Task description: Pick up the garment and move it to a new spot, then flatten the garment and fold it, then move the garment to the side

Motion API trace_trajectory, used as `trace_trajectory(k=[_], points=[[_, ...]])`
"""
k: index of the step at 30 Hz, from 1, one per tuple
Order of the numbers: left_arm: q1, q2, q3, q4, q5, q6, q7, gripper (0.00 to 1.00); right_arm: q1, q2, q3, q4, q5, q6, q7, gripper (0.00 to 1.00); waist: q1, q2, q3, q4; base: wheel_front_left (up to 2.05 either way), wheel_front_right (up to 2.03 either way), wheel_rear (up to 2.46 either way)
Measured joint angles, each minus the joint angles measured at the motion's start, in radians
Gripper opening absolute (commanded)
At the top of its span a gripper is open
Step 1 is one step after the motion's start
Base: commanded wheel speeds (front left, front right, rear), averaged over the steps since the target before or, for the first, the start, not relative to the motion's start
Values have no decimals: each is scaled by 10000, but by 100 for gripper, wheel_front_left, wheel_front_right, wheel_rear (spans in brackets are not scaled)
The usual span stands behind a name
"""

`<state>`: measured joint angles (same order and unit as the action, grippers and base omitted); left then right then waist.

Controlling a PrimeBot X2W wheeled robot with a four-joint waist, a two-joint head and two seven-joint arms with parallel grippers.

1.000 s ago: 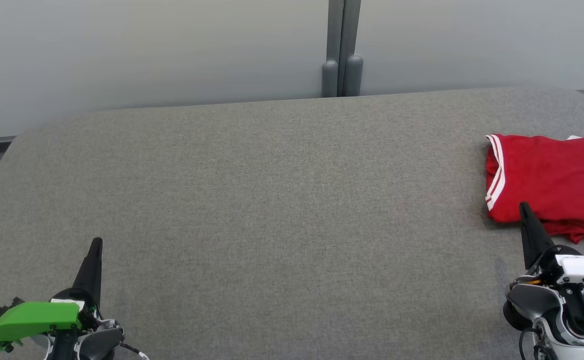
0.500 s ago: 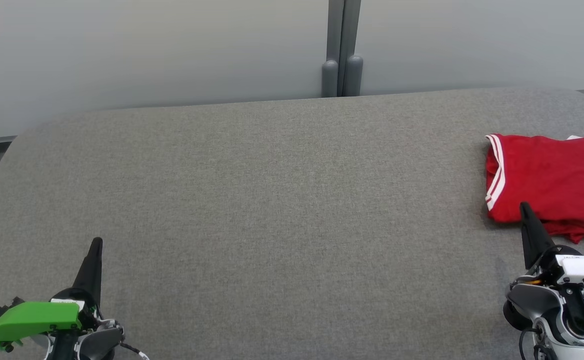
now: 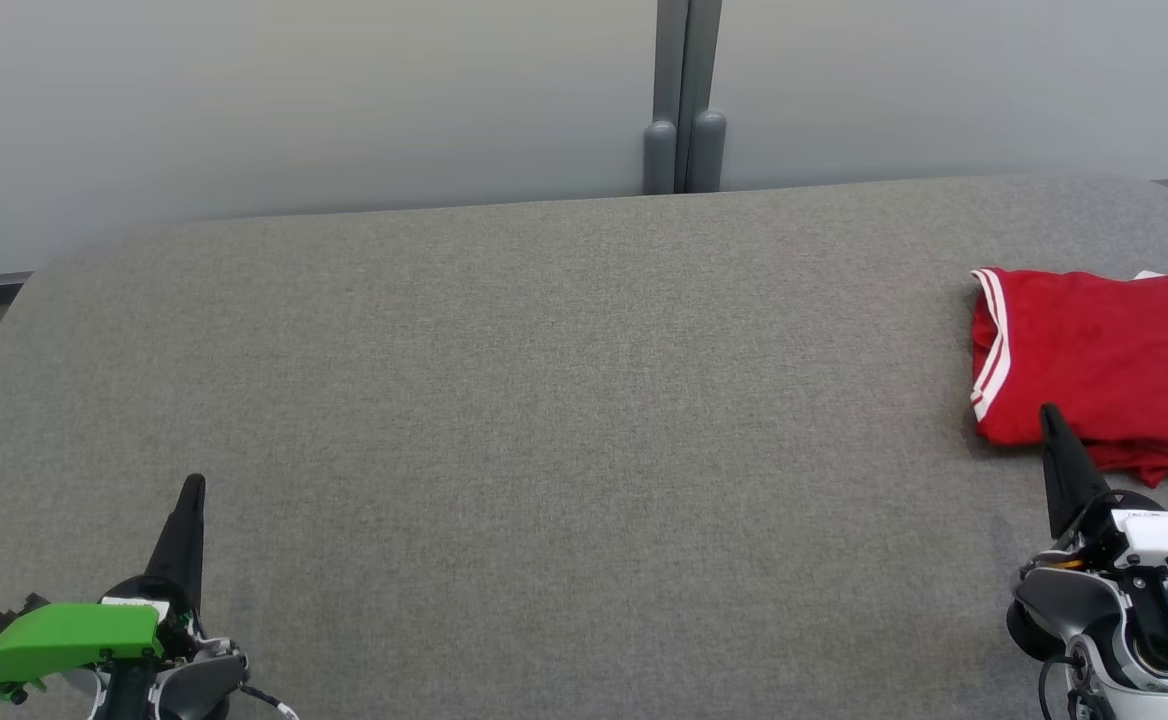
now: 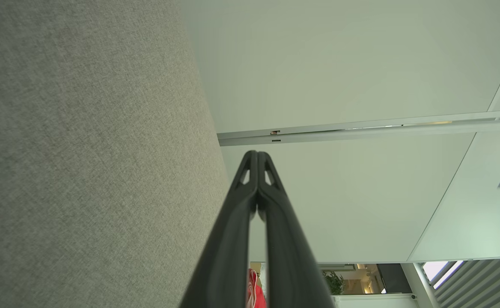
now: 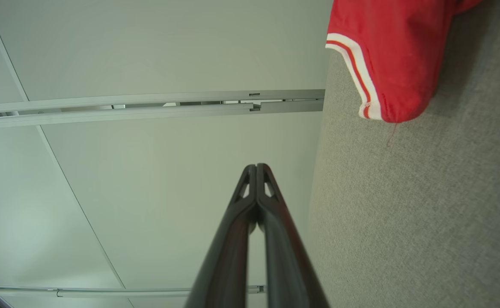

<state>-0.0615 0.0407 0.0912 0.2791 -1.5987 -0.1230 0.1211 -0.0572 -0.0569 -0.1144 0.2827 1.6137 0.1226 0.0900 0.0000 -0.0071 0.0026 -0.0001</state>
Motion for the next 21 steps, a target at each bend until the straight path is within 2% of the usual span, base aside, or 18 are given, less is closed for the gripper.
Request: trace_trajectory(k=[21], points=[[0,-2,-6,-10,0,0,-2,0,-1,4,-6,-2,2,0,2,0,0,0,1,0,0,0,0]])
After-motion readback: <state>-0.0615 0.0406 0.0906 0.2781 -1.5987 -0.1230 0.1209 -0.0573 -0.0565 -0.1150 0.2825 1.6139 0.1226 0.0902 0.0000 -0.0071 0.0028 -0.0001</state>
